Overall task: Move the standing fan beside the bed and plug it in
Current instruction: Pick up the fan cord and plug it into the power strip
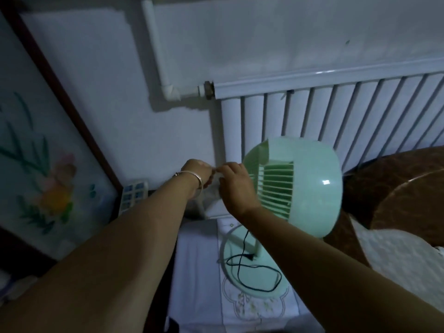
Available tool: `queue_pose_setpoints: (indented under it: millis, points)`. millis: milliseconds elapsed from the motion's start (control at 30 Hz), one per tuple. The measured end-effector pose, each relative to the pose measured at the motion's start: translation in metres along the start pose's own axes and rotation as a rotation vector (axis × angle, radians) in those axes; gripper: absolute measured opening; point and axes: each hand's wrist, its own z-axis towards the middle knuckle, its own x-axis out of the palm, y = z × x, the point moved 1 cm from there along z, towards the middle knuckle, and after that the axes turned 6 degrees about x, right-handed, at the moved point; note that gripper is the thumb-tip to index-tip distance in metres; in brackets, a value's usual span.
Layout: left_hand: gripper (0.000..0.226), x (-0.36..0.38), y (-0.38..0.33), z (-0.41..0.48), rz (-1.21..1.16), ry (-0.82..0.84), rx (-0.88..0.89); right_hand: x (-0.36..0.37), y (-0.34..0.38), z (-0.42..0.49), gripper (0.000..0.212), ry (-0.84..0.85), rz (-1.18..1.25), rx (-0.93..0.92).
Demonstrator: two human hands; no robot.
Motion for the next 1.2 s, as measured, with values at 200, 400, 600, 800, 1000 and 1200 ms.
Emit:
queue_pose_setpoints:
  millis: [200,400,600,800,1000,1200]
  points:
    - [0.032,0.007,0.086,0.043,0.045,0.079,-0.048,0.077,-0.032,-0.016,0.033,0.197,-0.05,0.21]
    - [0.023,0.064,0.194,0.076,0.038,0.233,-0.183,0.153,-0.107,-0.061,0.033,0.387,-0.191,0.373]
    - [0.04,0.136,0.321,0.098,0.145,0.284,-0.416,0.226,-0.184,-0.11,0.036,0.681,-0.349,0.65]
    - [0.032,0.2,0.386,0.101,-0.204,0.237,-0.681,0.263,-0.226,-0.138,0.033,0.827,-0.521,0.696]
    - [0.022,0.198,0.382,0.108,-0.412,0.181,-0.677,0.276,-0.227,-0.138,0.03,0.828,-0.33,0.778]
    - [0.019,0.13,0.36,0.106,-0.33,0.15,-0.475,0.27,-0.192,-0.114,0.024,0.722,-0.022,0.824]
